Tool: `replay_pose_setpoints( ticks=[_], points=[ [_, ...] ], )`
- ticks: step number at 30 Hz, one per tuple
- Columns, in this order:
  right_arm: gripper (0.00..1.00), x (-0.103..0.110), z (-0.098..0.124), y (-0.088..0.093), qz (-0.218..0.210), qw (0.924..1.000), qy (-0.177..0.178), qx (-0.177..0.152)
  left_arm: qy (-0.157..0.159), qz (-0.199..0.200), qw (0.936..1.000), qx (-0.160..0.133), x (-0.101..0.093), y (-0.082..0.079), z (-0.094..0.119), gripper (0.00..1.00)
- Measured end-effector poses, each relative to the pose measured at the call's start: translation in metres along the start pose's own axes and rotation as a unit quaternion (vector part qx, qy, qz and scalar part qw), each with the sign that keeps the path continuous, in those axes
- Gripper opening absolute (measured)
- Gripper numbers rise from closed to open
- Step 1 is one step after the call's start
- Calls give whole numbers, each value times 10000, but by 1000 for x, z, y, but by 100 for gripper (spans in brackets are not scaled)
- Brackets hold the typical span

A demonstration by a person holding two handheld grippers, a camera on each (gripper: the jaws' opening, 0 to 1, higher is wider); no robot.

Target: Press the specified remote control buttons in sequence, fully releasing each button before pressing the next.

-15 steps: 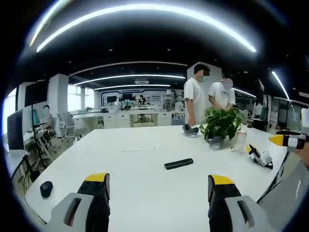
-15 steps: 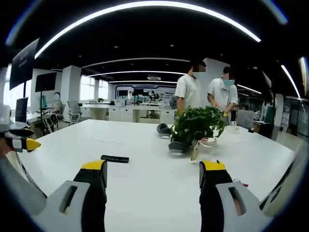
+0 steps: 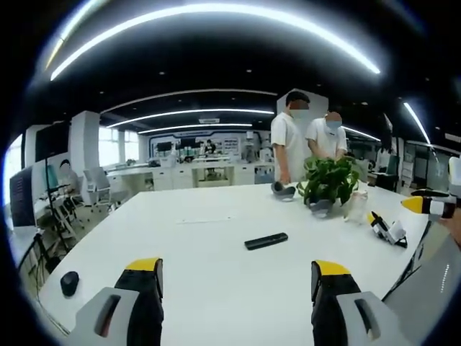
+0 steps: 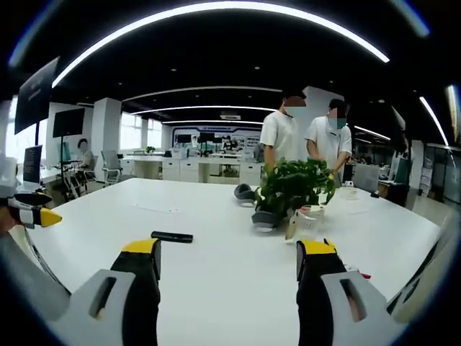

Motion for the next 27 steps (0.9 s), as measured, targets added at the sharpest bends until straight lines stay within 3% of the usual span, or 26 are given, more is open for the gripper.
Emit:
replay_pose_setpoints(
  ticks=[27],
  points=[
    [76, -3, -1, 5, 34, 10000, -28, 39, 55, -153, 9997, 157, 1, 7, -3, 87]
  ],
)
Point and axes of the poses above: the point that each gripper's makers call its tool centre point, and the gripper's own axes: z roughly backward along the fingers, x roughly to its left, y roughly out of its underside, the point moved 1 cm from there along z, roughly backward along the fingers, and after that the axes turned 4 degrees about z, right-handed, at the moved point
